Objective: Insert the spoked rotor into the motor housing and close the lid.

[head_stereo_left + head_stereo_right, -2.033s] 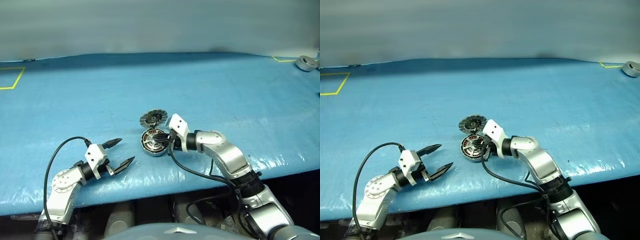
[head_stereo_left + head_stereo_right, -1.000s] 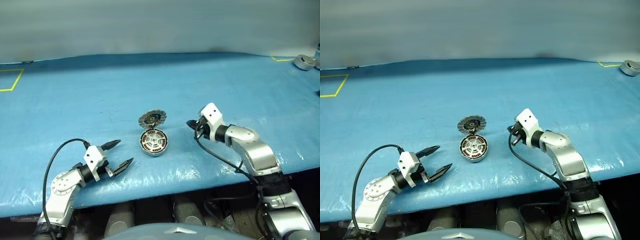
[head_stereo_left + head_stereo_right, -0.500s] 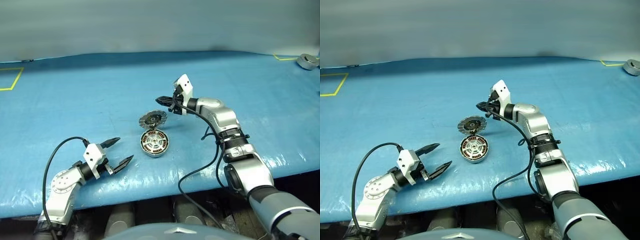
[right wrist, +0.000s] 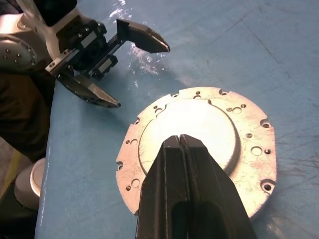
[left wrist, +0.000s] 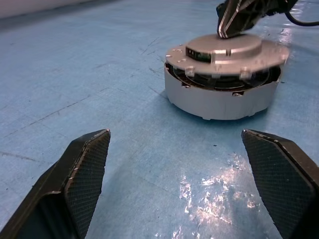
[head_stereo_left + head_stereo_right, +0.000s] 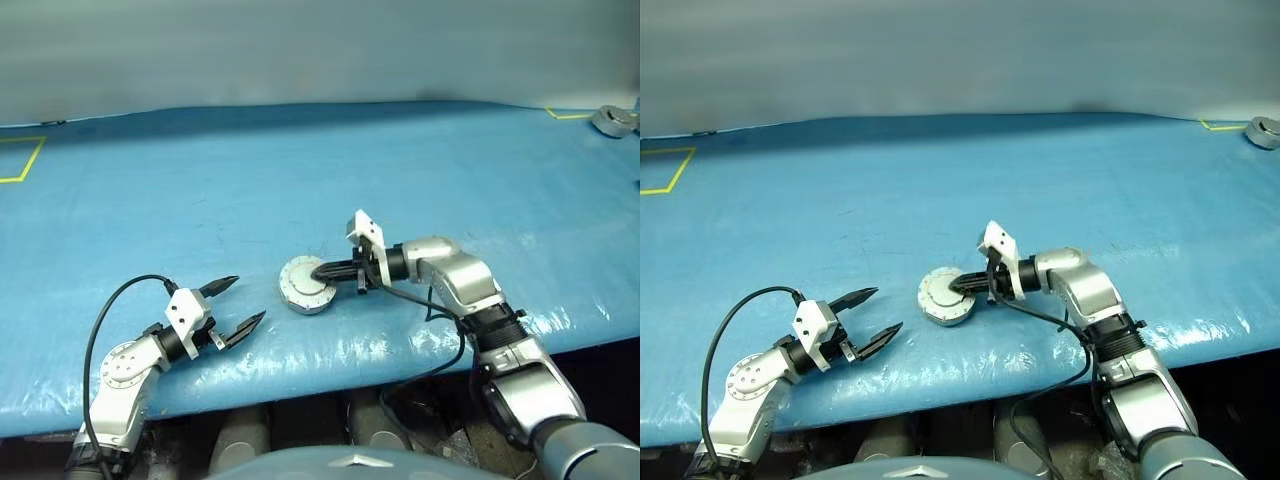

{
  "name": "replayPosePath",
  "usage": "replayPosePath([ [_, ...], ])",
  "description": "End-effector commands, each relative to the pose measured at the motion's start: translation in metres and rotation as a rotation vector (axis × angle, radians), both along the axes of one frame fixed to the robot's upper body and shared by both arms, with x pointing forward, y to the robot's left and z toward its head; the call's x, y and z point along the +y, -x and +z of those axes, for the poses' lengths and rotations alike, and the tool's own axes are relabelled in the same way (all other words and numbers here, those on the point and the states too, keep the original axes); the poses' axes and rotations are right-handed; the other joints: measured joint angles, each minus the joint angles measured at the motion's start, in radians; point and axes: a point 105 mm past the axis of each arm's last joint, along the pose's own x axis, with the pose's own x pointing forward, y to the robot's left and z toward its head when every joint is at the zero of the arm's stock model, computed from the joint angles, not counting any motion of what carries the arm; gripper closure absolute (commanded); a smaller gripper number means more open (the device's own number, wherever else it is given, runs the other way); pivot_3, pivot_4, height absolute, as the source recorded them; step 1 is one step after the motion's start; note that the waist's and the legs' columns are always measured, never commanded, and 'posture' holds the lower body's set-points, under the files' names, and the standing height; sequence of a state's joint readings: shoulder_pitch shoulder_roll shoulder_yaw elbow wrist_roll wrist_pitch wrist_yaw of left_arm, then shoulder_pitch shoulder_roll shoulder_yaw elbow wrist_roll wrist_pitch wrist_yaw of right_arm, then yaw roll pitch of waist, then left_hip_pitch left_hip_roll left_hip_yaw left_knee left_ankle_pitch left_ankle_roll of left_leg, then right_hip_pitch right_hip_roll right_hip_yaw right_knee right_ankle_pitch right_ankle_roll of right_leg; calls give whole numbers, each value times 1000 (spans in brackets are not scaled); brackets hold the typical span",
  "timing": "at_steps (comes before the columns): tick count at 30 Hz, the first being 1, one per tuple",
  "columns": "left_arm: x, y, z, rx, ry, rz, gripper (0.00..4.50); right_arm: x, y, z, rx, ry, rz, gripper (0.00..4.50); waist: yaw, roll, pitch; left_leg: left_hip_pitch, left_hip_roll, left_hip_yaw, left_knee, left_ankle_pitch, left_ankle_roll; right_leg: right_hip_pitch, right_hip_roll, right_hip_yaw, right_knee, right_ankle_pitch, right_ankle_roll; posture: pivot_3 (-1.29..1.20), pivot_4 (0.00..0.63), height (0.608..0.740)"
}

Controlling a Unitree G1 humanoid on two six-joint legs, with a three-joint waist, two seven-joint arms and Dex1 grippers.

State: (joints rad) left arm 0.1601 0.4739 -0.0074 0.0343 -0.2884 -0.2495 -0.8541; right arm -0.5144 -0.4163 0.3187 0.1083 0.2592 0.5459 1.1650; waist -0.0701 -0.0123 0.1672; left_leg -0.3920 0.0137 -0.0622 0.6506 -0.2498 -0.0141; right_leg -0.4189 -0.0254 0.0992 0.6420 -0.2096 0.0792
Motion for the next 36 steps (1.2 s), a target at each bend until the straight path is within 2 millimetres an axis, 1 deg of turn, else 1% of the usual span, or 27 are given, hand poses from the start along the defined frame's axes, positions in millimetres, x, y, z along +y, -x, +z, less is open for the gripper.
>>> replayPosePath([
  [1, -1, -1, 10, -41, 1, -15, 0, 2, 8, -28, 39, 61, -63, 4450, 1, -2, -1, 2, 0, 0, 0, 0, 0, 2, 0, 0, 0, -1, -1, 0, 150, 740],
  [2, -1, -1, 11, -40, 1, -16, 0, 3, 8, -28, 40, 47, -81, 4450, 1, -2, -2, 4, 1, 0, 0, 0, 0, 4, 1, 0, 0, -3, -5, 0, 150, 740],
  [5, -1, -1, 11, -40, 1, -20, 0, 4, 3, -22, -3, -3, -156, 4450, 0, -3, -2, 10, 1, 1, 0, 0, 0, 9, 0, 0, 0, -5, -5, 0, 150, 740],
  [8, -2, -1, 11, -39, 3, -21, 0, 7, -13, 12, -126, -189, -276, 4450, 1, -3, -2, 11, 1, 2, 0, 0, -1, 10, 1, 0, 1, -5, -5, 0, 150, 740],
  [9, -2, -1, 10, -39, 4, -21, 0, 6, -14, 19, -161, -215, -291, 4450, 1, -3, -2, 11, 1, 2, 0, 0, -1, 9, 1, 0, 1, -5, -5, 0, 150, 740],
  [10, -3, -1, 10, -39, 6, -22, 0, 5, -14, 21, -187, -209, -304, 4068, 1, -2, -1, 10, 1, 2, 0, 1, -1, 8, 1, 0, 1, -4, -5, 0, 150, 740],
  [11, -3, -1, 10, -38, 8, -23, 0, 5, -13, 21, -198, -202, -304, 3853, 2, -2, -1, 9, 1, 2, 0, 1, -1, 7, 1, 0, 1, -4, -5, 0, 150, 740],
  [12, -4, -1, 10, -37, 9, -24, 0, 6, -11, 19, -204, -197, -305, 3505, 2, -2, -1, 8, 1, 2, 0, 1, -1, 7, 0, 1, 1, -4, -5, 0, 150, 740],
  [21, -6, -2, 9, -33, 12, -35, 0, 15, 6, 12, -187, -197, -294, 507, 2, -2, -1, 7, 1, 1, -4, 0, -2, 4, 1, 0, 1, -4, -5, 0, 150, 740],
  [22, -6, -2, 9, -32, 11, -35, 0, 16, 7, 10, -185, -190, -296, 196, 2, -2, -1, 7, 1, 1, -4, 0, -2, 4, 0, 0, 1, -4, -5, 0, 150, 740],
  [23, -6, -2, 9, -32, 11, -35, 0, 17, 8, 8, -181, -182, -296, 61, 3, -2, -1, 7, 1, 1, -3, 0, -2, 4, 0, 0, 1, -5, -5, 0, 150, 740],
  [28, -5, -1, 9, -31, 7, -31, 0, 19, 14, 0, -165, -155, -285, 61, 4, -2, -1, 7, 1, 2, -2, 0, -2, 5, 0, 0, 0, -5, -6, 0, 150, 740],
  [33, -5, -1, 8, -32, 5, -24, 0, 21, 16, -11, -198, -78, -270, 61, 3, -2, -1, 7, 1, 2, -2, 0, -2, 5, 0, 0, 0, -5, -6, 0, 150, 740],
  [36, -5, -1, 8, -31, 5, -22, 0, 19, 12, -14, -216, -62, -294, 702, 3, -2, -1, 8, 1, 2, -2, 0, -2, 5, 1, 0, 0, -5, -6, 0, 150, 740],
])
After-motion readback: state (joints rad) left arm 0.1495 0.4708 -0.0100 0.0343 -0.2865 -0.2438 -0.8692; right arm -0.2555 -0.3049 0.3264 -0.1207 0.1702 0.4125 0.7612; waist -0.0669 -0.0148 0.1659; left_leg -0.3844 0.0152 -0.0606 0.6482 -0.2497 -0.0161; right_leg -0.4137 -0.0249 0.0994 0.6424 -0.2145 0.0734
